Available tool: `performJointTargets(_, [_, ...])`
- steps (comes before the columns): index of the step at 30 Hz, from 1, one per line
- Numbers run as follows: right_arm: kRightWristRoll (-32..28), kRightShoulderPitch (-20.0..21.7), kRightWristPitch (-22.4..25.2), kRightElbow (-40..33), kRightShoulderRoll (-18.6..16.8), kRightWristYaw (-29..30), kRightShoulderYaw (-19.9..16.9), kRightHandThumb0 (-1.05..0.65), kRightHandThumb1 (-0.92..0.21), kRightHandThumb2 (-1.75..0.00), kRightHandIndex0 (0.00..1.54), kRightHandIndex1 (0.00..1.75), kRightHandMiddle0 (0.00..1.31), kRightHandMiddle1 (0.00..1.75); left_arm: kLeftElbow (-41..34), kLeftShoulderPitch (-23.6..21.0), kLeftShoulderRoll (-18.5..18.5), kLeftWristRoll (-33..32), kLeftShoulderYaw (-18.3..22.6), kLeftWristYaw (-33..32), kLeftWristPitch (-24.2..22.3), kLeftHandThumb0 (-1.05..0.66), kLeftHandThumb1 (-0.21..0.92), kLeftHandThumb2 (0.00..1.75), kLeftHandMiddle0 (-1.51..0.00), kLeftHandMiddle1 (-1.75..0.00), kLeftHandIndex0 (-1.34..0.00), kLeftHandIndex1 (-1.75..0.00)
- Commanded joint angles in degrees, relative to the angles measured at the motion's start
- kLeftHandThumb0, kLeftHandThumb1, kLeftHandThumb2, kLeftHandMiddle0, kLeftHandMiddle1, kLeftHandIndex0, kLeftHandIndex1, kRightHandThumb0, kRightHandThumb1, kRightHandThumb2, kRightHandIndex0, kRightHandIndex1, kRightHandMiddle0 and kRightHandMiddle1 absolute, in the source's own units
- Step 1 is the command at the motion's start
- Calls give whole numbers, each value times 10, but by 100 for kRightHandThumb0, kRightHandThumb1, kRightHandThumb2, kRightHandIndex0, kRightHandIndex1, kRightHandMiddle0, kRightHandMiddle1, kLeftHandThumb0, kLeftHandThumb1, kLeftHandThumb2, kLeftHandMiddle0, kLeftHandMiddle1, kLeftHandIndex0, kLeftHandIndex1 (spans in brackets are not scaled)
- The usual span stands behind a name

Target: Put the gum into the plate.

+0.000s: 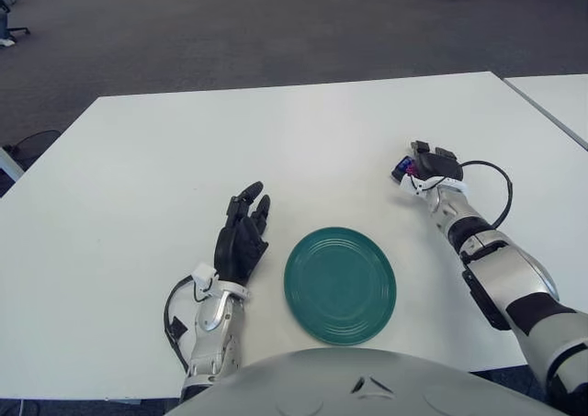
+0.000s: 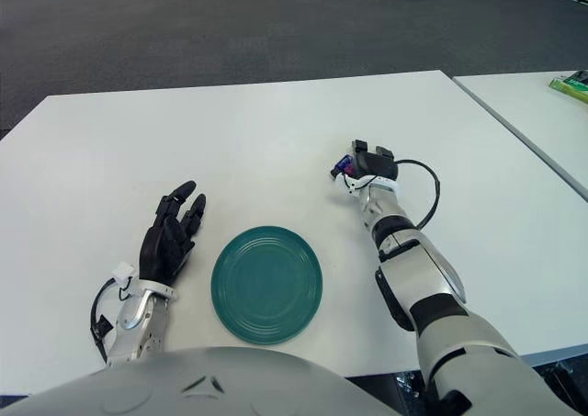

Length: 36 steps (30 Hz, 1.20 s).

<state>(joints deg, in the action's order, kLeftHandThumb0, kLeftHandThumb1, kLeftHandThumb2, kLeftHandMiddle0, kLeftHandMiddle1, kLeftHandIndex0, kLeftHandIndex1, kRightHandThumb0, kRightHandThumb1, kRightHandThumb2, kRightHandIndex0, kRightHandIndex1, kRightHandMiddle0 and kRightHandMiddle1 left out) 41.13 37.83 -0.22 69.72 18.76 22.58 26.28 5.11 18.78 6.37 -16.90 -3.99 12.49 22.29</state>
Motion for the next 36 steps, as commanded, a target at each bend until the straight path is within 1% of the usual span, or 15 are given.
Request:
performJointTargets(1, [9, -104, -15, 18, 17, -57, 32, -78, -92, -65, 30, 6, 0, 42, -4, 15, 10, 12, -3, -6, 3, -96, 92, 87, -34, 0, 0, -89])
performJointTargets(5, [14, -122, -32, -4, 41, -79, 45, -78, -92, -65, 33, 6, 0, 44, -12, 20, 10, 15, -4, -9, 1, -95, 92, 87, -33, 0, 0, -87])
performJointTargets(9, [13, -150, -53, -39, 69, -94, 52, -79, -92, -68, 34, 6, 0, 45, -21, 26, 11, 15, -6, -12, -6, -93, 92, 88, -32, 0, 0, -84])
performJointTargets(13, [15, -171, -61, -64, 84, -98, 58, -79, -92, -69, 33, 5, 0, 45, -23, 29, 13, 13, -7, -12, -10, -93, 92, 89, -31, 0, 0, -83])
performJointTargets(19, [21, -182, -62, -65, 92, -94, 66, -79, -92, -70, 36, 5, 0, 47, -20, 28, 16, 3, -6, -9, -15, -94, 92, 87, -32, -1, 0, -89])
performJointTargets(23, [32, -174, -60, -28, 82, -79, 77, -78, -92, -68, 39, 6, 0, 50, -18, 28, 16, -1, -5, -5, -12, -94, 92, 87, -33, -1, 0, -90])
performJointTargets(27, [40, -172, -56, -21, 79, -66, 88, -77, -92, -64, 52, 13, 0, 66, -18, 27, 12, 4, -4, -5, -8, -94, 92, 86, -33, -1, 0, -87])
performJointTargets(28, [41, -172, -57, -20, 80, -63, 90, -77, -92, -64, 54, 23, 1, 72, -18, 27, 12, 5, -4, -5, -7, -94, 92, 86, -33, -1, 0, -87])
performJointTargets(29, [42, -173, -59, -21, 81, -59, 93, -77, -92, -63, 52, 45, 0, 85, -18, 27, 11, 6, -4, -6, -7, -94, 92, 86, -33, -1, 0, -86])
performJointTargets(30, [43, -174, -61, -21, 82, -55, 95, -76, -92, -62, 53, 72, 3, 98, -18, 27, 10, 7, -3, -6, -7, -94, 92, 86, -33, -1, 0, -85])
performJointTargets(31, [42, -174, -62, -21, 82, -53, 97, -76, -92, -62, 53, 90, 4, 107, -18, 27, 10, 7, -3, -6, -7, -94, 92, 86, -33, -1, 0, -85])
performJointTargets(32, [42, -176, -63, -23, 83, -52, 98, -76, -92, -61, 53, 96, 5, 110, -19, 27, 10, 7, -2, -6, -7, -94, 92, 86, -33, -1, 0, -85])
performJointTargets(34, [38, -181, -69, -32, 87, -50, 98, -75, -92, -60, 55, 117, 8, 121, -18, 26, 9, 9, -1, -6, -5, -94, 92, 86, -34, -1, 0, -85])
performJointTargets(35, [37, -182, -71, -34, 88, -49, 98, -75, -92, -58, 57, 132, 10, 130, -18, 26, 9, 9, -1, -7, -4, -94, 92, 86, -34, -1, 0, -85])
performJointTargets(36, [36, -183, -72, -34, 88, -48, 99, -74, -92, -58, 58, 142, 11, 135, -18, 26, 9, 9, -1, -7, -4, -94, 92, 86, -34, -1, 0, -85])
